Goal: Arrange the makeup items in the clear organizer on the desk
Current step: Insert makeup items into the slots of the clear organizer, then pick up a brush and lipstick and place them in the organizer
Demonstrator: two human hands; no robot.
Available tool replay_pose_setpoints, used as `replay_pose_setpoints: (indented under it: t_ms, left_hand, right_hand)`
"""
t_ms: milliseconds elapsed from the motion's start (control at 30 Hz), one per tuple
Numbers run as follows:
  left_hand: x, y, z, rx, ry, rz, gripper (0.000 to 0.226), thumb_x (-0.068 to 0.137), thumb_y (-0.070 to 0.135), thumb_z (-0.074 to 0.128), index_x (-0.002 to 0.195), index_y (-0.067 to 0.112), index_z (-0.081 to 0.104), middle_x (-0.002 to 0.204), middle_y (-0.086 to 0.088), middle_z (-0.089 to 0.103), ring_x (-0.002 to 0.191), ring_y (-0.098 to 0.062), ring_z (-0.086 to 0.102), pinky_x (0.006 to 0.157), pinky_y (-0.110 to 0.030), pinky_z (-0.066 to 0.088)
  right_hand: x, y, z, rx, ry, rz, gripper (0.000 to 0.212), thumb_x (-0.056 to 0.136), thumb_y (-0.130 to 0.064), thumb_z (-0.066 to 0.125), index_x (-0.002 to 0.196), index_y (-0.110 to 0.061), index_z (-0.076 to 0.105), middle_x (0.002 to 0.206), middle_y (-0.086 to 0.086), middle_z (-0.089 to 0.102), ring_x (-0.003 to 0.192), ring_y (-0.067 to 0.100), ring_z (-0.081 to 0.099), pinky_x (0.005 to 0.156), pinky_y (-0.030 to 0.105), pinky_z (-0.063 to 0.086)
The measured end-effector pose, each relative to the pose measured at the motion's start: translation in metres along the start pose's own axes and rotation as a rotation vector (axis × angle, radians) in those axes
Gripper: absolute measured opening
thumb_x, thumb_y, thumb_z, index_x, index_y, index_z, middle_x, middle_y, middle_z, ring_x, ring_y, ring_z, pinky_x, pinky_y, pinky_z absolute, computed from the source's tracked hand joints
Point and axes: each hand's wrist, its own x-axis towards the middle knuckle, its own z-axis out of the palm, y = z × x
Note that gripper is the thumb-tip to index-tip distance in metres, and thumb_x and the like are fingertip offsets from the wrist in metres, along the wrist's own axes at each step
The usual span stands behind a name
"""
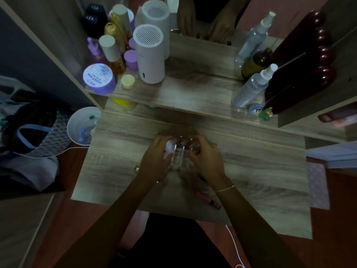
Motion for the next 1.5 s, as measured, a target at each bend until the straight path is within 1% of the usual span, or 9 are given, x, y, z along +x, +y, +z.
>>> replay_pose_setpoints:
  t_ms: [167,300,567,700,833,933,1067,1267,1500]
  left_hand:
    - [-0.019,0.007,0.001,0.033,0.057,0.030,0.035,0.087,0.007,0.064,0.121,0.004,0.054,0.121,-0.020,0.058,0.098,-0.024,0.057,0.085,-0.017,0.045]
    - [-0.034,0.004,0.007,0.125,-0.010,0.103,0.030,0.091,0.011,0.057,0.120,0.004,0.057,0.124,-0.016,0.057,0.112,-0.027,0.052,0.093,-0.035,0.043]
    - [-0.060,-0.002,0.019,0.150,-0.083,0.264,0.024,0.083,0.006,0.064,0.106,0.012,0.063,0.104,-0.013,0.063,0.098,-0.027,0.059,0.085,-0.028,0.042]
    - [-0.074,-0.017,0.019,0.183,-0.121,0.267,0.022,0.083,0.017,0.053,0.102,0.013,0.063,0.103,-0.012,0.064,0.100,-0.018,0.051,0.085,-0.024,0.037]
    - [-0.087,-0.039,0.007,0.232,-0.108,0.194,0.022,0.080,0.011,0.059,0.101,0.012,0.066,0.104,-0.012,0.066,0.092,-0.029,0.059,0.082,-0.040,0.048]
    - [-0.095,-0.053,-0.004,0.303,-0.021,0.178,0.031,0.083,0.024,0.051,0.104,0.008,0.066,0.109,-0.017,0.065,0.099,-0.030,0.055,0.084,-0.042,0.044]
    - [-0.096,-0.063,-0.018,0.408,-0.019,0.099,0.043,0.082,0.024,0.041,0.115,0.007,0.062,0.123,-0.020,0.060,0.114,-0.040,0.055,0.092,-0.051,0.043]
    - [-0.087,-0.076,-0.026,0.521,-0.133,0.018,0.050,0.082,0.032,0.035,0.115,0.007,0.062,0.121,-0.020,0.061,0.118,-0.041,0.052,0.092,-0.053,0.043]
    - [-0.080,-0.082,-0.027,0.454,-0.166,0.016,0.052,0.083,0.045,0.035,0.097,0.006,0.066,0.098,-0.018,0.067,0.093,-0.037,0.062,0.084,-0.049,0.044]
  right_hand:
    - [-0.025,0.007,-0.006,0.007,0.110,0.000,0.043,0.083,-0.020,0.066,0.123,-0.029,0.055,0.091,0.002,0.071,0.080,0.022,0.067,0.069,0.036,0.056]
    - [-0.047,0.009,-0.017,0.058,0.234,-0.002,0.026,0.089,-0.018,0.059,0.114,-0.022,0.062,0.084,0.002,0.069,0.076,0.021,0.065,0.069,0.036,0.053]
    - [-0.096,0.028,-0.028,0.085,0.388,0.057,0.011,0.091,-0.020,0.061,0.102,-0.020,0.064,0.080,0.000,0.067,0.071,0.015,0.063,0.062,0.026,0.047]
    - [-0.120,0.045,-0.014,0.034,0.321,0.117,0.017,0.085,-0.012,0.064,0.102,-0.016,0.065,0.080,0.004,0.066,0.072,0.022,0.063,0.063,0.027,0.045]
    - [-0.142,0.058,0.006,0.004,0.193,0.147,0.030,0.081,-0.027,0.062,0.105,-0.009,0.066,0.096,0.011,0.065,0.086,0.028,0.062,0.077,0.037,0.052]
    - [-0.152,0.069,0.021,-0.078,0.105,0.154,0.043,0.075,-0.023,0.079,0.114,-0.010,0.066,0.104,0.014,0.064,0.095,0.032,0.060,0.083,0.041,0.053]
    - [-0.159,0.076,0.033,-0.155,0.039,0.131,0.049,0.071,-0.017,0.082,0.115,-0.009,0.063,0.108,0.015,0.062,0.098,0.033,0.058,0.085,0.041,0.051]
    - [-0.151,0.073,0.040,-0.197,0.031,0.119,0.026,0.079,-0.008,0.070,0.104,-0.007,0.063,0.099,0.015,0.060,0.094,0.033,0.055,0.081,0.040,0.047]
    - [-0.133,0.057,0.044,-0.066,0.032,0.089,0.009,0.091,-0.018,0.059,0.098,-0.011,0.058,0.090,0.012,0.065,0.083,0.029,0.060,0.063,0.032,0.042]
